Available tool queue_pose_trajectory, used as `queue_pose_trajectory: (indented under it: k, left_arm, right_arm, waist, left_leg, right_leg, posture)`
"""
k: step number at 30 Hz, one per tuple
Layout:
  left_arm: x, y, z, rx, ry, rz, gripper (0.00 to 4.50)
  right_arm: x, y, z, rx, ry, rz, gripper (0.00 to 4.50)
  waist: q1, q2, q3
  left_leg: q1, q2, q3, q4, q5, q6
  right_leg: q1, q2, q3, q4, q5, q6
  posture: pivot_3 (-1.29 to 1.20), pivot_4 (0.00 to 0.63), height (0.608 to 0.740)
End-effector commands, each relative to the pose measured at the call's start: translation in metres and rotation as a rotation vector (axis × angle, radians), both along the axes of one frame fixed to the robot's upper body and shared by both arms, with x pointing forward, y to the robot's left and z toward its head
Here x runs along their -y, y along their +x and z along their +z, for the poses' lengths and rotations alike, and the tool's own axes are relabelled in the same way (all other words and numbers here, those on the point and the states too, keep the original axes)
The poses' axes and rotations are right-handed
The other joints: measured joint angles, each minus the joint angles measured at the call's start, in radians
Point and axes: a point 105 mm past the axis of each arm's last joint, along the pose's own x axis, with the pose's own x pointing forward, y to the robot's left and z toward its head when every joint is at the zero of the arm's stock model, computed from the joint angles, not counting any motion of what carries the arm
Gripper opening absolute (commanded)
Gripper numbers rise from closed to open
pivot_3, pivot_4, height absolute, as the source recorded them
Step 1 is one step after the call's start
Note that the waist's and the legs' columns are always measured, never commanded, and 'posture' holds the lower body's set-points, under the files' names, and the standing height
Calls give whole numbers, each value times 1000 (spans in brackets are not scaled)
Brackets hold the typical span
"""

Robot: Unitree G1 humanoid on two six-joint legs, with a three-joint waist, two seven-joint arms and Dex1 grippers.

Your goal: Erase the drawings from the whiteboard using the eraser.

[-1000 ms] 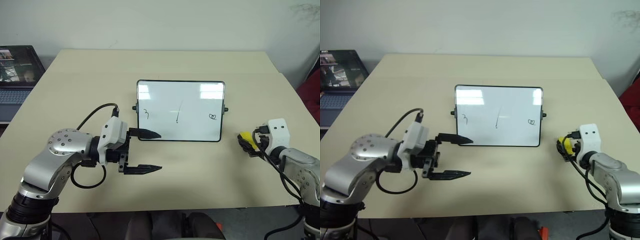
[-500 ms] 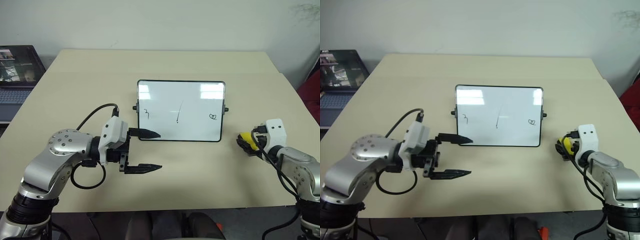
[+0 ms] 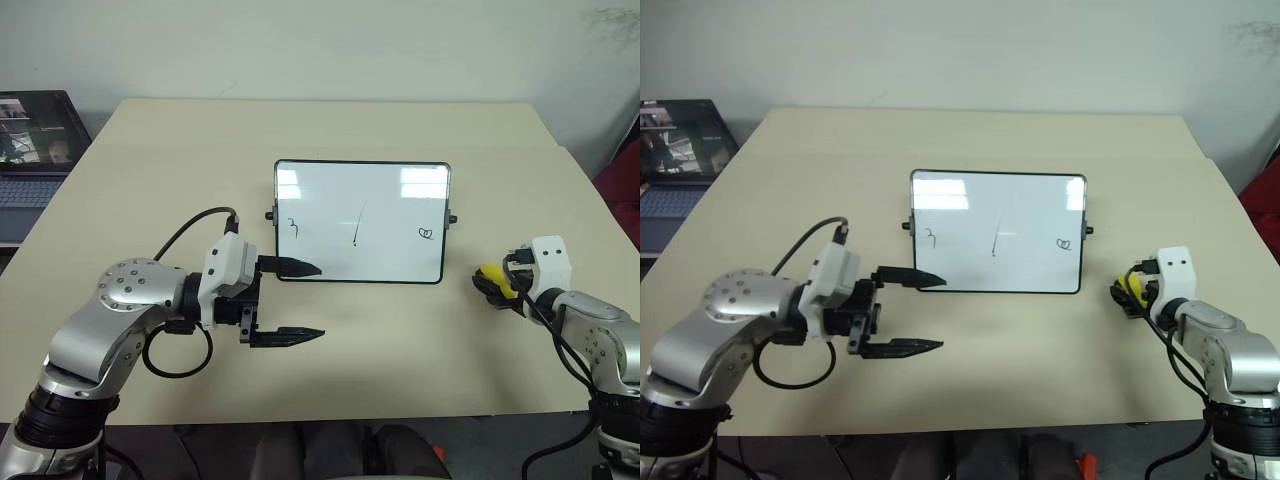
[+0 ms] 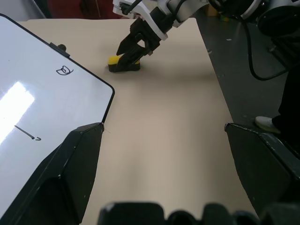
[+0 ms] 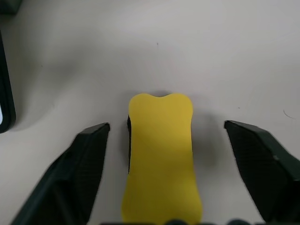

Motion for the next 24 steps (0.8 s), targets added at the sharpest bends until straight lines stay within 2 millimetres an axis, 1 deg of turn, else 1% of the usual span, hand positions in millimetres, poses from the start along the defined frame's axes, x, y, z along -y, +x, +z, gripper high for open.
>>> queue_pose_trajectory:
  k: [1,2,5,6,11,17,22,24]
  left_arm:
    - [2,0,6,31,-4,-4,4500]
    - [2,0,6,31,-4,-3,4500]
    - [2,-1,5,30,-3,-1,4500]
    - [2,-1,4,29,-3,-1,4500]
    - [1,-1,3,25,-4,9,4500]
    - [0,2,1,24,-20,49,4500]
    - [-7,8,4,35,-62,141,4500]
    - [-16,14,10,58,-120,234,4500]
  right_arm:
    - [1,5,13,55,-13,2,2832]
    - [1,5,13,55,-12,2,2537]
    - [0,5,13,53,4,3,1458]
    - [0,5,13,52,4,4,1223]
    - [-2,4,12,51,14,4,1172]
    - [-7,5,23,103,33,7,1171]
    - [-10,3,48,215,-2,27,1171]
    - [-10,-1,67,297,-27,36,1170]
  waist:
    - [0,0,0]
    - [0,0,0]
    - [0,0,0]
    - [0,0,0]
    - [0,0,0]
    - [-1,0,0]
    - [0,0,0]
    - [0,0,0]
  left_leg:
    - [0,0,0,0,0,0]
    - [0,0,0,0,0,0]
    - [0,0,0,0,0,0]
    - [0,0,0,0,0,0]
    - [0,0,0,0,0,0]
    - [0,0,0,0,0,0]
    - [0,0,0,0,0,0]
    - [0,0,0,0,0,0]
  right_leg:
    - [0,0,0,0,0,0]
    - [0,0,0,0,0,0]
    - [0,0,0,0,0,0]
    - [0,0,0,0,0,0]
    - [0,0,0,0,0,0]
    - [0,0,0,0,0,0]
    - [0,0,0,0,0,0]
    - [0,0,0,0,0,0]
  posture:
    - [0,150,740]
    - [0,150,740]
    - [0,150,740]
    - [0,150,740]
    - [0,150,740]
    - [0,150,740]
    - [0,150,740]
    - [0,150,740]
